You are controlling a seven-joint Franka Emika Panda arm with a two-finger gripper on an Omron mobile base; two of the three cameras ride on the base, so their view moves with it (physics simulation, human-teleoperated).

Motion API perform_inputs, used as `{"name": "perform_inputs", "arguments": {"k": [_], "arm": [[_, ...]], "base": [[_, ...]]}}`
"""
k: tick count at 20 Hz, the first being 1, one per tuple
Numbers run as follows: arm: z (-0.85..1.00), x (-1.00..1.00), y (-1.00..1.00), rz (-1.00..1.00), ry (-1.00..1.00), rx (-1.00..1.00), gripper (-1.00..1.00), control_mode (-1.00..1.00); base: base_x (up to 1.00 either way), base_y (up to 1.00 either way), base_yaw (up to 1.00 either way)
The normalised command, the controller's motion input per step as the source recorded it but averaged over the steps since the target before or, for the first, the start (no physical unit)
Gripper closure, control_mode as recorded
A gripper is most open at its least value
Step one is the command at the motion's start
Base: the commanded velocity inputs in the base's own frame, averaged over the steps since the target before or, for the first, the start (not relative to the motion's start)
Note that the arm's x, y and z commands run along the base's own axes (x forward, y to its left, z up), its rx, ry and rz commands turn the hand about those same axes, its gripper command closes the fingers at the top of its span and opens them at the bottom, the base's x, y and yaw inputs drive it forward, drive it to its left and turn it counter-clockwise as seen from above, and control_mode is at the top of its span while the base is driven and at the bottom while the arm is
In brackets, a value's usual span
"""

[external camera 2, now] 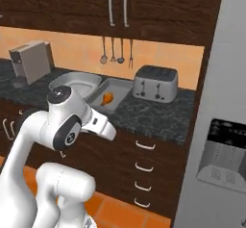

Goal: Place one lemon and one chicken drumstick in each tupperware on the nearby counter, to pack two identical lunches.

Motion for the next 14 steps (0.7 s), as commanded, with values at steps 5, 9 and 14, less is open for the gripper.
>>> {"name": "perform_inputs", "arguments": {"k": [5,9,14], "arm": [[0.00,0.00,0.00,0.00,0.00,0.00,-1.00,1.00],[0.00,0.00,0.00,0.00,0.00,0.00,-1.00,1.00],[0.00,0.00,0.00,0.00,0.00,0.00,-1.00,1.00]], "base": [[-1.00,-1.00,-0.29],[-1.00,-1.00,-0.37],[-0.24,-1.00,-0.19]]}}
